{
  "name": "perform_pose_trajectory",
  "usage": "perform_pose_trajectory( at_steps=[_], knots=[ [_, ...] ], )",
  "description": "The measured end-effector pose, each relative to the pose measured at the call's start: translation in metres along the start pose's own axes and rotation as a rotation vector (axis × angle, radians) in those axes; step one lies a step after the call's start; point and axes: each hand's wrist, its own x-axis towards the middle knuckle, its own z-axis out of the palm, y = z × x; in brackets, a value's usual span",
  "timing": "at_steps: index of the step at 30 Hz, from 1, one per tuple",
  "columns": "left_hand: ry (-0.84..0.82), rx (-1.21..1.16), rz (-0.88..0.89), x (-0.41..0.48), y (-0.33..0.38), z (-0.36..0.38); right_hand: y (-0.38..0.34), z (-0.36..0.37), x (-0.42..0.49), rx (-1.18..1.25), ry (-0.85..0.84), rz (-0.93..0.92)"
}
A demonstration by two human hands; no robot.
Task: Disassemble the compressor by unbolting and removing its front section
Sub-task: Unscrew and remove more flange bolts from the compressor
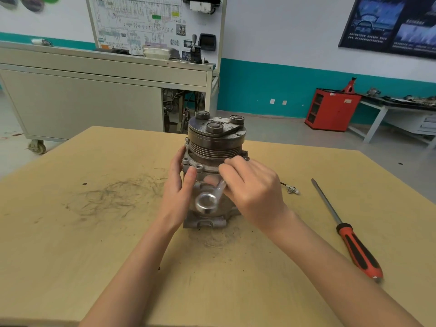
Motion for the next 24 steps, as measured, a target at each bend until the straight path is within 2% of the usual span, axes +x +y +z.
perform_pose_trajectory(
  at_steps=[2, 3, 7, 9, 12, 16, 20, 22, 24],
  knots=[
    [-0.002, 0.042, -0.010, 0.000, 0.001, 0.000, 0.008, -0.003, -0.012, 0.254, 0.024, 0.115],
    [0.000, 0.060, -0.017, 0.000, 0.002, 0.001, 0.012, -0.007, -0.019, 0.452, 0.035, 0.255],
    [0.009, 0.093, -0.031, 0.000, 0.000, 0.002, 0.042, -0.012, -0.028, 1.327, 0.042, 1.133],
    [0.007, 0.084, -0.031, 0.000, 0.000, 0.002, 0.063, -0.004, -0.022, 1.525, -0.027, 1.331],
    [0.011, 0.074, -0.014, 0.000, 0.000, 0.003, 0.083, 0.015, -0.008, 1.685, -0.137, 1.487],
    [0.007, 0.062, -0.006, 0.000, 0.003, 0.002, 0.087, 0.030, -0.009, 1.818, -0.216, 1.589],
    [0.005, 0.061, -0.017, 0.000, 0.003, 0.003, 0.095, 0.010, -0.004, 1.844, -0.200, 1.479],
    [0.008, 0.067, -0.015, 0.000, 0.002, 0.002, 0.095, -0.006, 0.006, 1.648, -0.228, 1.364],
    [0.010, 0.066, -0.011, 0.000, 0.002, 0.002, 0.088, -0.020, 0.015, 1.296, -0.236, 1.185]
  ],
)
